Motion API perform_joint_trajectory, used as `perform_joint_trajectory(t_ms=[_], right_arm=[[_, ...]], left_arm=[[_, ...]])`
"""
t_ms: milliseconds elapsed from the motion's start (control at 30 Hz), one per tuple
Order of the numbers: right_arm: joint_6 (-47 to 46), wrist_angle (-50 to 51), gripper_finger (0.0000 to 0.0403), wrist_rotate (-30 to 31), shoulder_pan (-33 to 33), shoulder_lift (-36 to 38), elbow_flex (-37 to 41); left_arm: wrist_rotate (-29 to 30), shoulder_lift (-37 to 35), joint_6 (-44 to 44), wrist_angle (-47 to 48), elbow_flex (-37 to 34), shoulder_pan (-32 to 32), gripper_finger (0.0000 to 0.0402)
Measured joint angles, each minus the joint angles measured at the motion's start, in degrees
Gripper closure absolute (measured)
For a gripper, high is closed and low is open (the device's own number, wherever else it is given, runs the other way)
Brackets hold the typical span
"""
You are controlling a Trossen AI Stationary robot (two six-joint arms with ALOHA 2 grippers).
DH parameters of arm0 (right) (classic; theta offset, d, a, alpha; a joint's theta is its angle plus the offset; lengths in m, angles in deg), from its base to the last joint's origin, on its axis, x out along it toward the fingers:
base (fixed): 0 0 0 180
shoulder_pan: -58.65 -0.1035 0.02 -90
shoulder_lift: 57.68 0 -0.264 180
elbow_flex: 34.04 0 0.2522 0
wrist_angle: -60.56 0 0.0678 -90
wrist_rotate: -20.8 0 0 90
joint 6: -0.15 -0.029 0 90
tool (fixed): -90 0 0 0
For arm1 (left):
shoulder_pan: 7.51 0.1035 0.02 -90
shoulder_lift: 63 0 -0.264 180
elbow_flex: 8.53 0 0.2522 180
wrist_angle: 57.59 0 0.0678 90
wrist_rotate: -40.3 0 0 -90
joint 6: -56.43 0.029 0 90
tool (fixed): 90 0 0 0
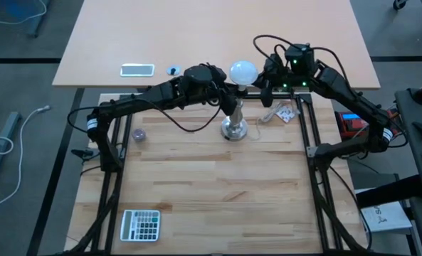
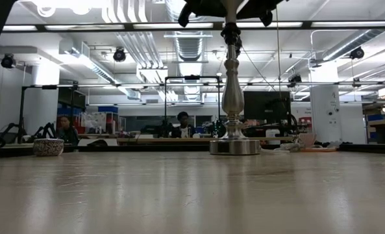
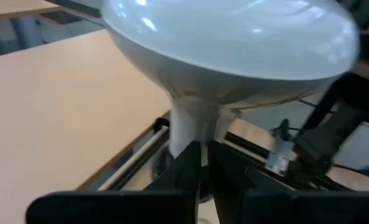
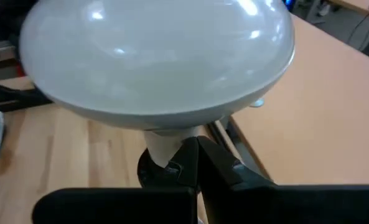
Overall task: Screw lightbulb
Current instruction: Insert the light bulb into the lamp
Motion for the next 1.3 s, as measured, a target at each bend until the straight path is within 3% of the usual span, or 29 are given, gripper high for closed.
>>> perform_joint_trajectory(t_ms=[333, 667, 1300], right_arm=[[-1.47, 0.05, 0.0403, -6.03, -2.5, 0.04, -0.02], [0.37, 2.88, 0.0403, 4.73, -1.21, 1.32, -0.02], [0.0, 0.29, 0.0403, 0.86, -0.68, 0.36, -0.02]], left_arm=[[1.91, 0.24, 1.95, -0.67, 0.02, 1.07, 0.0381], [0.56, -2.12, 1.32, 2.18, 0.26, 0.37, 0.0381], [-1.79, 0.68, 1.29, -2.68, -0.09, 0.96, 0.0381]])
